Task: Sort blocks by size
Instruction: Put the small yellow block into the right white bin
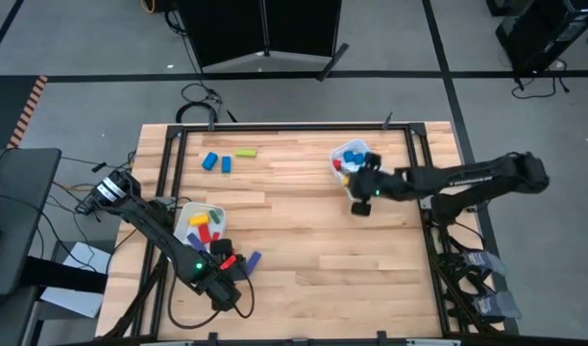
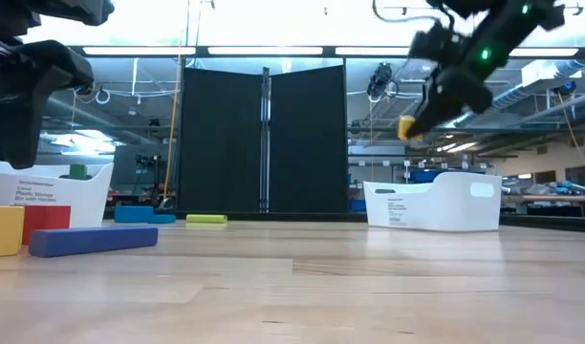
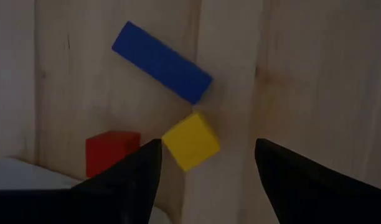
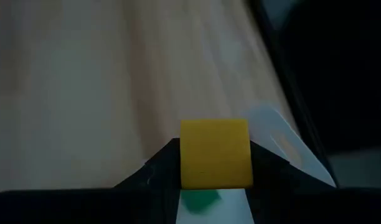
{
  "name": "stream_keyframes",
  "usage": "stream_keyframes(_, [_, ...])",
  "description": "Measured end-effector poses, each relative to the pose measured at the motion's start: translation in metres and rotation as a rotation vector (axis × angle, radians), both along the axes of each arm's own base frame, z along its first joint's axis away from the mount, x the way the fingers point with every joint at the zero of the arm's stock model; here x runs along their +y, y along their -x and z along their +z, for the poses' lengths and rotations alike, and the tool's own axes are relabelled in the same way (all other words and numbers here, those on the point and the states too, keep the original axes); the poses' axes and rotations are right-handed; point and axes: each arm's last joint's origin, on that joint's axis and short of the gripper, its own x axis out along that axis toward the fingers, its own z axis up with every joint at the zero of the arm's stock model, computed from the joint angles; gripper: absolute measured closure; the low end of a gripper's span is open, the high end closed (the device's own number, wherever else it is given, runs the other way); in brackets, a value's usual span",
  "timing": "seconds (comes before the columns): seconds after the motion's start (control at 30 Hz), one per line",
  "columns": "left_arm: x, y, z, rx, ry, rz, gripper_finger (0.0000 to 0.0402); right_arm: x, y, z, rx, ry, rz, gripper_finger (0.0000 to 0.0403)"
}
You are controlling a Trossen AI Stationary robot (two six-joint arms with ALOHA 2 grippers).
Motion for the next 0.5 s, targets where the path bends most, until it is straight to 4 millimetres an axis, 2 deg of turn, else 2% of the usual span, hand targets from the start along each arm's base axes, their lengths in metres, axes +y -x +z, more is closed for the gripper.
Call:
stream_keyframes(0.17, [0.002, 0.002, 0.0, 0.029, -0.029, -0.041, 0.0137, -0.035, 0.017, -0.018, 0.032, -0.046, -0.198, 0.0251])
stream_keyframes(0.2, [0.002, 0.002, 0.0, 0.029, -0.033, -0.058, 0.0137, -0.039, 0.018, -0.018, 0.03, -0.06, -0.209, 0.0226])
stream_keyframes(0.37, [0.001, 0.002, -0.001, 0.036, -0.052, -0.141, 0.0137, -0.043, 0.017, -0.014, -0.034, -0.115, -0.18, 0.0043])
stream_keyframes(0.43, [0.001, 0.001, -0.002, 0.048, -0.067, -0.18, 0.0137, -0.04, 0.015, -0.011, -0.073, -0.134, -0.156, 0.0021])
stream_keyframes(0.5, [0.002, -0.001, -0.007, 0.066, -0.088, -0.217, 0.0137, -0.037, 0.014, -0.01, -0.08, -0.137, -0.138, 0.0041])
